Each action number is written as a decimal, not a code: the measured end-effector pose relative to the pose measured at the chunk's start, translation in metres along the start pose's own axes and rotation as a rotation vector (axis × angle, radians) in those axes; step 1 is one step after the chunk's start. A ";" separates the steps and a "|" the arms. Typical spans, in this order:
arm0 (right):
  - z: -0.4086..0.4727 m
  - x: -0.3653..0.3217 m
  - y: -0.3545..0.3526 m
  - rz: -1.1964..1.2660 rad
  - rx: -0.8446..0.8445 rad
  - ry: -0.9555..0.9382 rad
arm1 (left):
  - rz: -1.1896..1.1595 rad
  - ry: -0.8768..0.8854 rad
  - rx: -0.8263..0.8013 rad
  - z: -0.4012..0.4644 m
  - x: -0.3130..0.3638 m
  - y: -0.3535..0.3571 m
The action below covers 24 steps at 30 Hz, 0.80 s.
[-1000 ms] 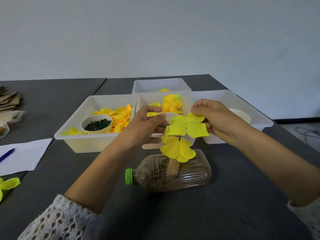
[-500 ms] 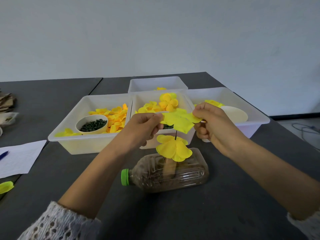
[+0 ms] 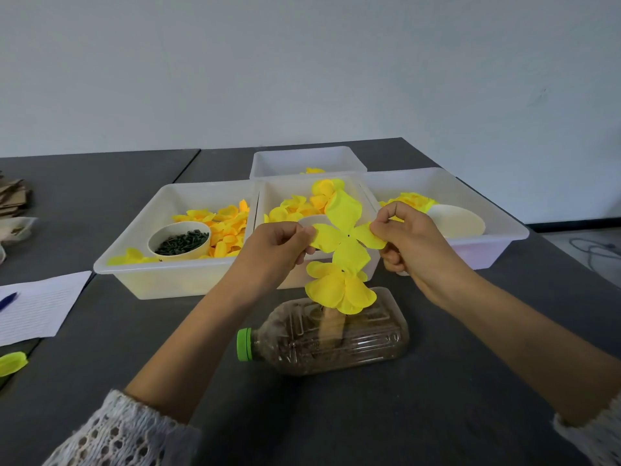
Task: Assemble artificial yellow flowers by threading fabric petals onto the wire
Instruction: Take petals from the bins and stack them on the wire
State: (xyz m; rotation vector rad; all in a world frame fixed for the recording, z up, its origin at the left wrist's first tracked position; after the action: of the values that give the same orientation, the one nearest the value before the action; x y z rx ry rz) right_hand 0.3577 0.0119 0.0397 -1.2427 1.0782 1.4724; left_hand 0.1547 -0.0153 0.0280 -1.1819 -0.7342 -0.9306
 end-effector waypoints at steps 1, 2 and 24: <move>0.000 -0.002 -0.001 0.011 0.006 -0.014 | -0.009 0.016 0.010 0.000 0.002 0.000; 0.001 -0.004 -0.001 0.020 0.012 -0.028 | -0.014 0.031 0.021 0.001 0.003 0.000; -0.007 0.052 -0.001 -0.411 -0.004 -0.111 | 0.290 -0.054 -0.121 -0.018 -0.034 0.009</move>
State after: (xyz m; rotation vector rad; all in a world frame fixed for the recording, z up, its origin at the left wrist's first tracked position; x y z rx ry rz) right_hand 0.3558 0.0099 -0.0123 -1.2796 0.6945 1.2108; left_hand 0.1478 -0.0243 -0.0096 -1.3836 -0.5366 -0.7102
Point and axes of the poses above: each hand's wrist, its own z-axis towards the middle knuckle, its own y-axis out of the palm, x = y × z, the point moved 2 cm from there along z, towards the middle knuckle, and after that the axes turned 5 degrees about z, right-handed, at the moved point
